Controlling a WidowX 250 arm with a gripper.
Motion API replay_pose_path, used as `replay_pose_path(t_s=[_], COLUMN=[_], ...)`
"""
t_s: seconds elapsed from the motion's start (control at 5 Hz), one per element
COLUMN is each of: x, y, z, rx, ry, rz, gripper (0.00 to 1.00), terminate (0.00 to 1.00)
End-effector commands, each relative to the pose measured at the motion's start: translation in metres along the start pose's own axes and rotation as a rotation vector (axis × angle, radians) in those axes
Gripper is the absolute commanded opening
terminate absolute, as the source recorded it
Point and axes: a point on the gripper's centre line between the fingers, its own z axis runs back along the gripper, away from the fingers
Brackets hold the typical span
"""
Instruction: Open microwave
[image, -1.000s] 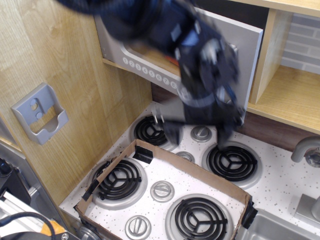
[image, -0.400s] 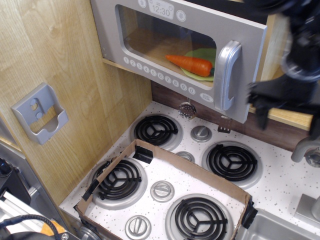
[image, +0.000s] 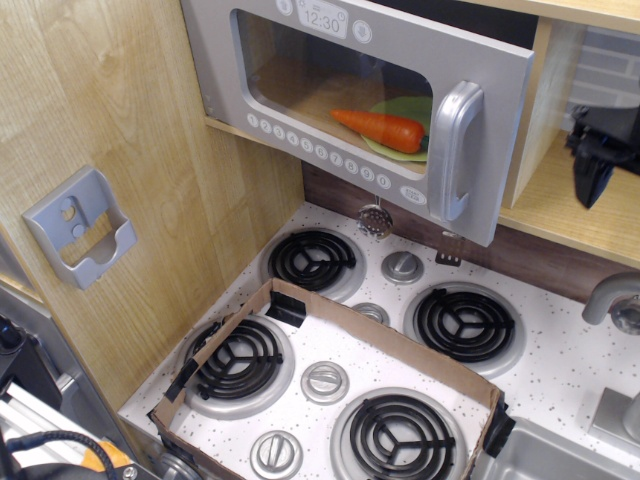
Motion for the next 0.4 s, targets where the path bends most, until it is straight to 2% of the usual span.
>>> replay_pose_path(t_s=[0.0, 0.2], x=[-0.001, -0.01], y=[0.029, 0.061], z=[0.007, -0.005], rx=[-0.025, -0.032], ry=[-0.087, -0.121], rz=[-0.08, -0.153], gripper=[1.0, 1.0], terminate=[0.0, 0.0])
